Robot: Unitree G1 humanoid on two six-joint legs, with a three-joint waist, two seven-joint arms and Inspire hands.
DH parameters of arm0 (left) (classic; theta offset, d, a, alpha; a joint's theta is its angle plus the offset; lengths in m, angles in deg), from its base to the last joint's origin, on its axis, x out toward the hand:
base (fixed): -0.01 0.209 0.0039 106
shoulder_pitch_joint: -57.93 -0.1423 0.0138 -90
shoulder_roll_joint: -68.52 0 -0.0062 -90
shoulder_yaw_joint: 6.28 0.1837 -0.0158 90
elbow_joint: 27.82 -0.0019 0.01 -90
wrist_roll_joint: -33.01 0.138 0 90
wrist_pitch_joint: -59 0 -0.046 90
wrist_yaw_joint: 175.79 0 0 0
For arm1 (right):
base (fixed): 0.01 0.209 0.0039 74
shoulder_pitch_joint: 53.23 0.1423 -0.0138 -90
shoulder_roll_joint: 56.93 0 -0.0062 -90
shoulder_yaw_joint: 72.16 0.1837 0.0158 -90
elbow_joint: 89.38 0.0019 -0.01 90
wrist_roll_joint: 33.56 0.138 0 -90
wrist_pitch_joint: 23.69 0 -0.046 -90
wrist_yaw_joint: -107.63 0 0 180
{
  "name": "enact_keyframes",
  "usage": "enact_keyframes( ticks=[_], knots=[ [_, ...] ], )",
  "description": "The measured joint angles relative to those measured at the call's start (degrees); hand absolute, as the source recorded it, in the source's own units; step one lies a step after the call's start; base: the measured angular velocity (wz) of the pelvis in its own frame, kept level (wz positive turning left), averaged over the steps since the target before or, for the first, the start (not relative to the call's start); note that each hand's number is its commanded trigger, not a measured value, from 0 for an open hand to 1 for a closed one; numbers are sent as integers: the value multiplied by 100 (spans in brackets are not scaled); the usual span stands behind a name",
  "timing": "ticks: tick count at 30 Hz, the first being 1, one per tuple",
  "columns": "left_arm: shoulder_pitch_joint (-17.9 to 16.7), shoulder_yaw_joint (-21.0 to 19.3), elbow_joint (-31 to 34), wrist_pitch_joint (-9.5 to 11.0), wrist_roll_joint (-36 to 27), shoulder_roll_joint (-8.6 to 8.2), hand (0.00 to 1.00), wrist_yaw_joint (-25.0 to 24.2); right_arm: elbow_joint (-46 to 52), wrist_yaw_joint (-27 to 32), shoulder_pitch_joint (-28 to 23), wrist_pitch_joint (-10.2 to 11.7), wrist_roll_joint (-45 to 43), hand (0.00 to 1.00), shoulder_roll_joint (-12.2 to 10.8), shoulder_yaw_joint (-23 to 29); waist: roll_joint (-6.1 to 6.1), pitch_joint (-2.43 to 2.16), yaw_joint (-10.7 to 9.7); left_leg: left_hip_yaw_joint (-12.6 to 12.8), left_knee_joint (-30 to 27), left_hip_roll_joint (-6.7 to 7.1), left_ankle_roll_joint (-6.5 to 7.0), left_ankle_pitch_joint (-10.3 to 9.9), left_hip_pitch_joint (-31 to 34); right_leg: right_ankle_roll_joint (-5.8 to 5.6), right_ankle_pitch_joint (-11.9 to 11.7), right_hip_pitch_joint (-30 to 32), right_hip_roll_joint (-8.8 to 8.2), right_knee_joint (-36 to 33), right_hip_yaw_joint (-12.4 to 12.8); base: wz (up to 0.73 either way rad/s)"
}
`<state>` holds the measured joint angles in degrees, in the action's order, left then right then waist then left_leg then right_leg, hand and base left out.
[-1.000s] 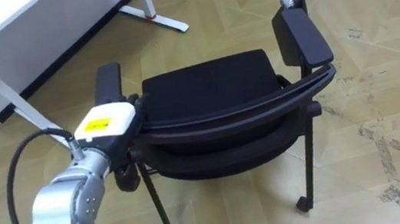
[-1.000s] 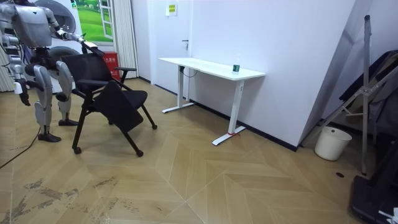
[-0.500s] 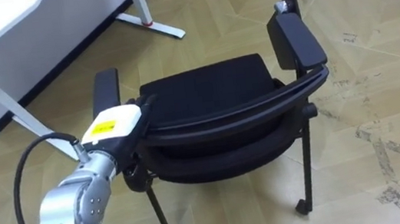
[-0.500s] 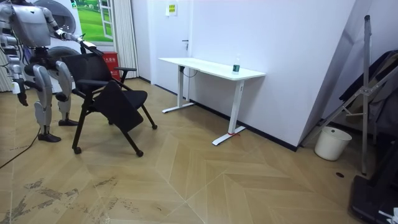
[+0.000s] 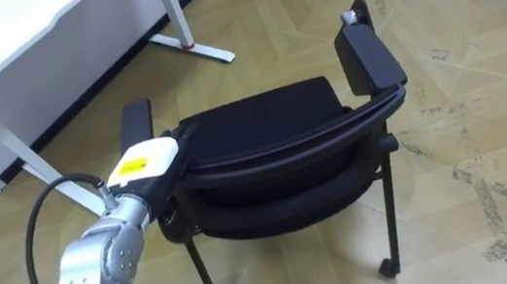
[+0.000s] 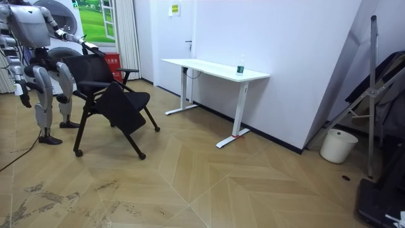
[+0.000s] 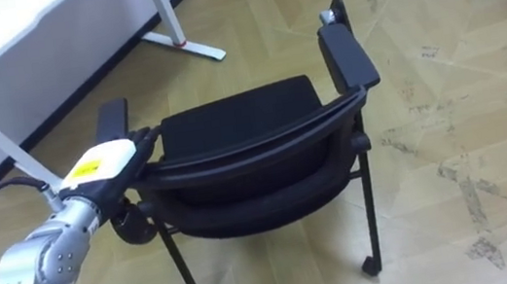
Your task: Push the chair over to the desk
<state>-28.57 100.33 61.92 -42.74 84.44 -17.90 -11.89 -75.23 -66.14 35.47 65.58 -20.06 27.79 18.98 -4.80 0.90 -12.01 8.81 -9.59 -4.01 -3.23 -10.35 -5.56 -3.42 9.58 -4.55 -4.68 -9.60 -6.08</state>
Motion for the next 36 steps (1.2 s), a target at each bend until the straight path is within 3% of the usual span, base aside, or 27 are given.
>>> enact_keyframes(
  ticks=[9, 20, 21, 22, 23, 36],
  knots=[
    [342, 160, -440, 15, 14, -103, 0, 305, 8, -5, -36, -10, -71, 0, 5, 4, 29, 30, -44, 30, 32, 2, 0, 0, 51, 2, -2, 45, 11, -4, 101, -3],
    [669, 155, -972, 21, 30, -117, 0, 300, 28, -89, -63, -17, -276, 0, 69, 19, -137, 11, -172, 95, 18, 2, 0, 0, 102, 2, -2, 160, 9, -19, 123, -2],
    [737, 155, -1045, 27, 28, -114, 19, 300, 29, -117, -62, -18, -290, 0, 70, 20, -151, 4, -175, 118, 18, 2, 0, 0, 103, 2, -2, 162, 9, -19, 135, -5],
    [763, 155, -1071, 33, 26, -114, 66, 300, 29, -130, -62, -18, -296, 0, 70, 20, -144, 9, -175, 131, 19, 2, 0, 0, 103, 2, -2, 162, 10, -18, 140, -4],
    [797, 155, -1114, 50, 2, -114, 100, 300, 29, -144, -63, -18, -309, 0, 70, 18, -142, 11, -174, 135, 18, 1, 0, 0, 106, 2, -2, 165, 9, -19, 143, 0],
    [836, 235, -1173, 231, 50, -4, 100, 295, 29, -141, -11, -10, -304, 0, 85, 24, -196, -1, -198, 114, -11, 1, 0, 0, 200, 4, -6, 248, 7, -36, 138, 1]
  ],
)
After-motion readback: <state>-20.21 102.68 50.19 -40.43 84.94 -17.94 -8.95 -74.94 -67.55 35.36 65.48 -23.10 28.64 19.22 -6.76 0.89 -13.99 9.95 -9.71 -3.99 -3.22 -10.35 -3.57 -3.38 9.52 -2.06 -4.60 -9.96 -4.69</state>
